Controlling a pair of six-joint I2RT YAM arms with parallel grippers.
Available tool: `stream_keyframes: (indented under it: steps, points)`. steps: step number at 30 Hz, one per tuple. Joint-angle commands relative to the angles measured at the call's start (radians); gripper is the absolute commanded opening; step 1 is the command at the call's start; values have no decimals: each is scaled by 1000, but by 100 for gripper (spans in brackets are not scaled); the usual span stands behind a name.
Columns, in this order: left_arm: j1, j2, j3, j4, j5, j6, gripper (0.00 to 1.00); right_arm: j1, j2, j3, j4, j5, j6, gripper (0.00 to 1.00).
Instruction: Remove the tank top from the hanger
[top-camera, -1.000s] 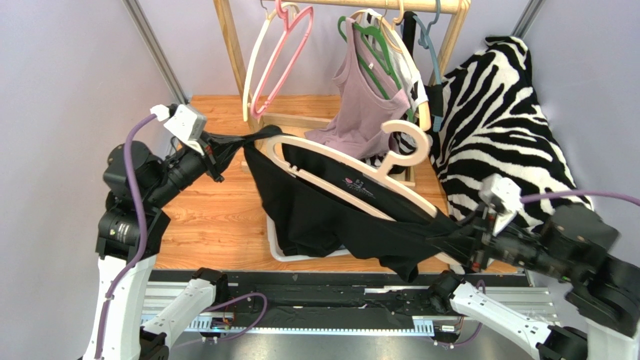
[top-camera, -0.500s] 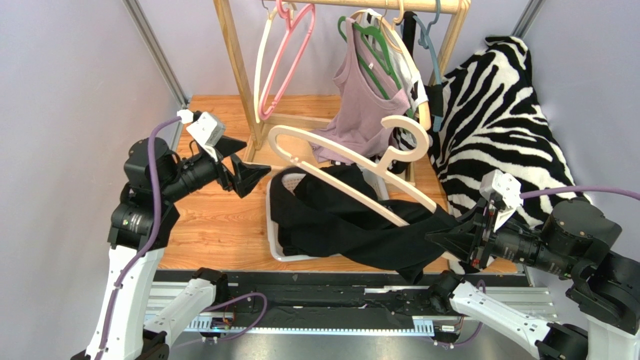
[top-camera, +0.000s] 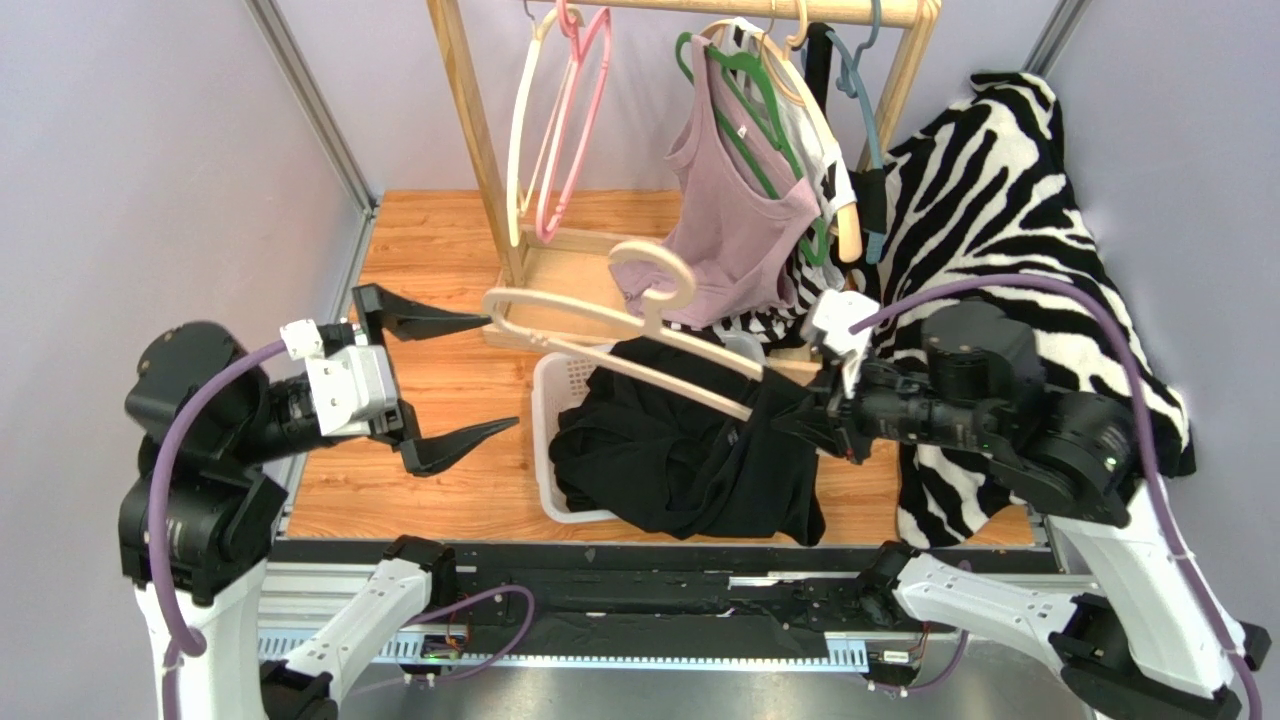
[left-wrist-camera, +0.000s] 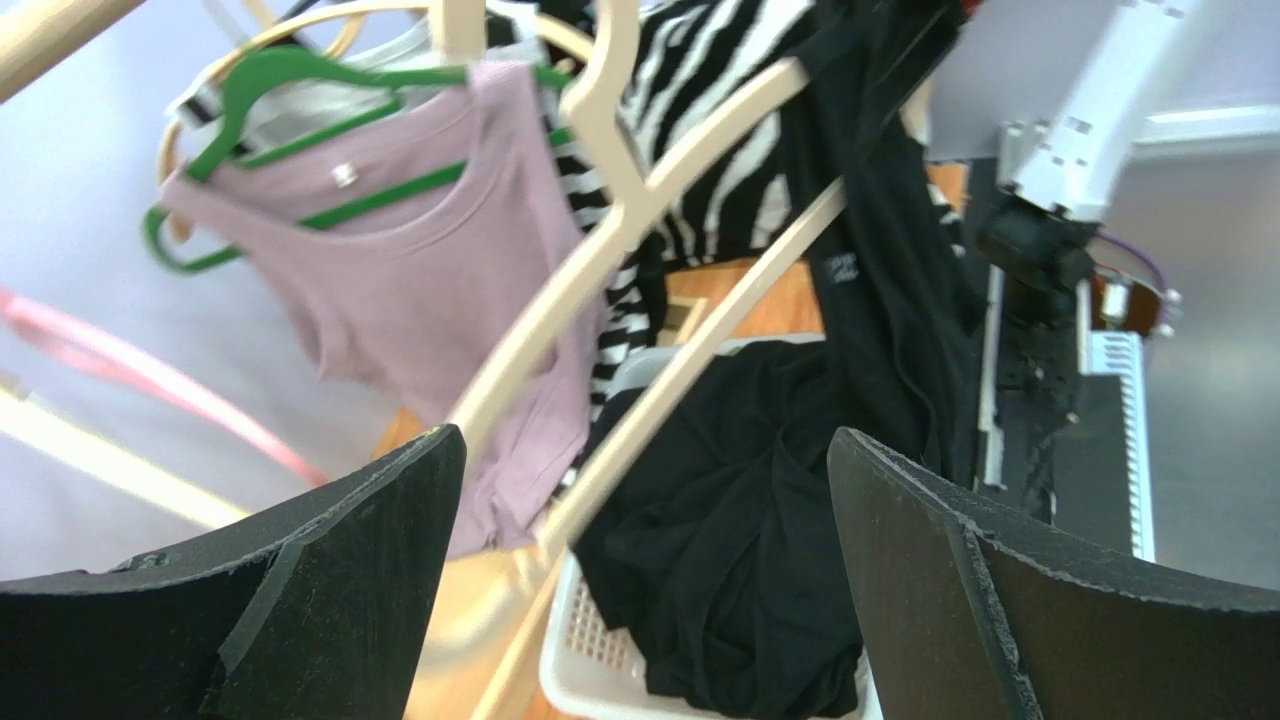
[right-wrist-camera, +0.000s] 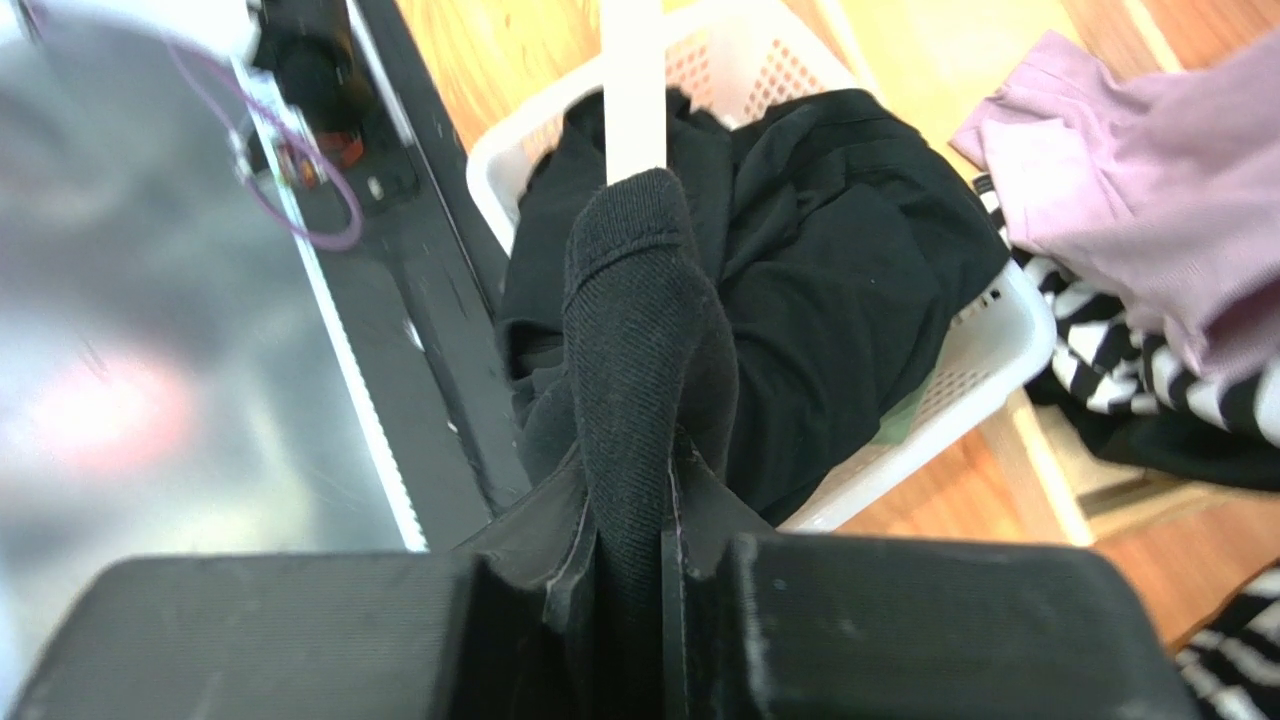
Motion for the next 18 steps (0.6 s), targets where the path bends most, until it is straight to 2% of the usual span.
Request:
stream_keyframes:
  steps: [1, 5, 8, 13, 18]
  points:
    - [5, 113, 51, -60, 178, 165, 99, 102, -12, -48, 126, 42, -166, 0]
    - [5, 151, 88, -76, 191, 211, 99, 199, 5, -49, 152, 105, -206, 0]
    - [4, 175, 94, -177, 245, 274, 99, 227, 42, -12, 146, 103, -215, 0]
    - [-6, 176, 85, -335, 256, 386, 97, 257, 100, 50, 126, 103, -226, 0]
    - [-24, 197, 106, -472, 248, 464, 88, 261, 132, 82, 126, 109, -240, 0]
